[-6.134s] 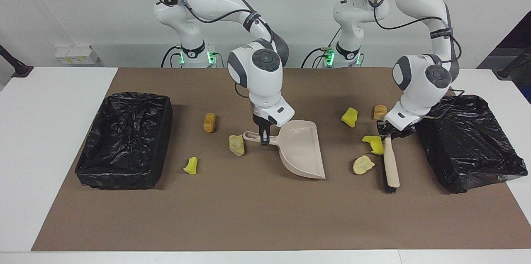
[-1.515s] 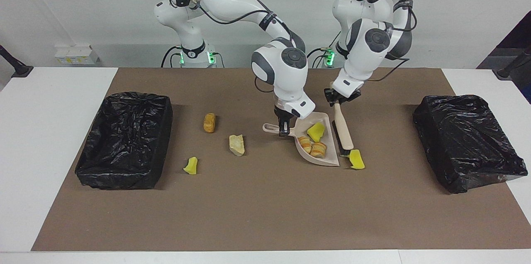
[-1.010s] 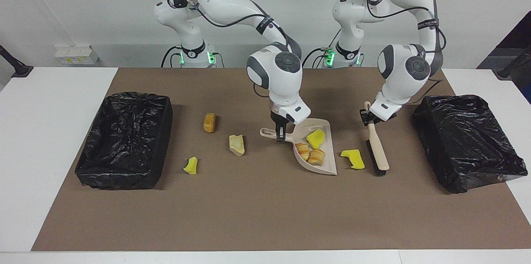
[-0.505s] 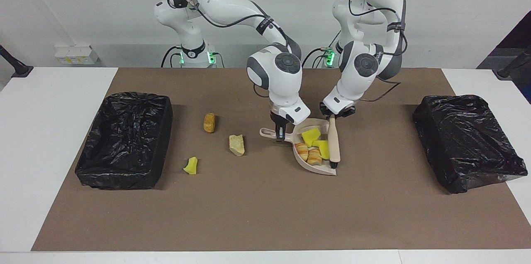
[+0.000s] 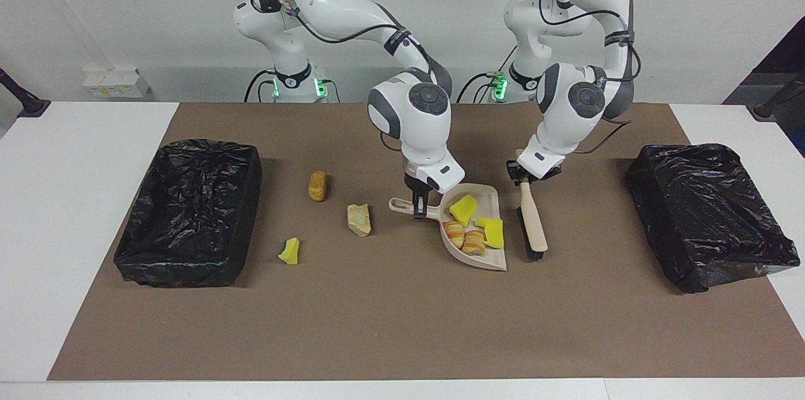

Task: Sweep and dump trash in bin
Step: 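Carry the loaded dustpan with the right gripper over the farther bin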

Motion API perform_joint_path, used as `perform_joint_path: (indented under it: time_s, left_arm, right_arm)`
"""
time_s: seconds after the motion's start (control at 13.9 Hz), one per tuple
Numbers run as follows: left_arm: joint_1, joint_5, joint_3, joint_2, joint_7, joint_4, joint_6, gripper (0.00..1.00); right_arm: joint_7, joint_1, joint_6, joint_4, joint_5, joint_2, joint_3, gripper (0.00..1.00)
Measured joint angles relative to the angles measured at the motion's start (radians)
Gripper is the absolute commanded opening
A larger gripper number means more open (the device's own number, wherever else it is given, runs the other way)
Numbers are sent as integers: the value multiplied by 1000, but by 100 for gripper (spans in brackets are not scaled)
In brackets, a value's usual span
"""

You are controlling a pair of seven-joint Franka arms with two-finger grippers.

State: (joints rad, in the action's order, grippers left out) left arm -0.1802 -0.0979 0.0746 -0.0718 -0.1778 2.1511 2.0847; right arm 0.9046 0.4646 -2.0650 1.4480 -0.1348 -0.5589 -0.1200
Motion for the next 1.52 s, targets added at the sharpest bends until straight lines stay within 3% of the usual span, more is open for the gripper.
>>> perform_joint_path:
  time_s: [0.22, 0.43, 0.72, 1.01, 1.23, 1.3, 1.37, 1.44, 1.52]
  left_arm:
    - [12, 0, 3, 100, -62, 3, -133, 0]
    - [-39, 0, 21, 179, -171, 81, -137, 0]
    - [-206, -25, 35, 246, -304, 190, -88, 0]
    - [-369, -61, 37, 294, -407, 320, 28, 0]
    - [-465, -70, 38, 299, -499, 415, 155, 2]
    - [-474, -82, 39, 299, -502, 430, 177, 44]
    - [-475, -85, 37, 300, -502, 432, 187, 75]
    - [-474, -85, 32, 300, -502, 432, 194, 92]
    - [-468, -86, 26, 301, -502, 425, 197, 94]
  right_arm:
    - [190, -108, 0, 56, 78, 92, 2, 0]
    - [409, -264, 32, 104, 170, 206, 3, 0]
    - [693, -494, 131, 118, 234, 293, 4, 0]
    - [990, -744, 202, 122, 254, 307, 8, 0]
    - [1088, -917, 199, 111, 249, 311, 12, 0]
    - [1095, -952, 199, 105, 234, 314, 13, 0]
    - [1095, -970, 199, 100, 209, 316, 13, 0]
    - [1094, -972, 199, 96, 171, 319, 13, 0]
    - [1084, -966, 199, 94, 117, 326, 12, 0]
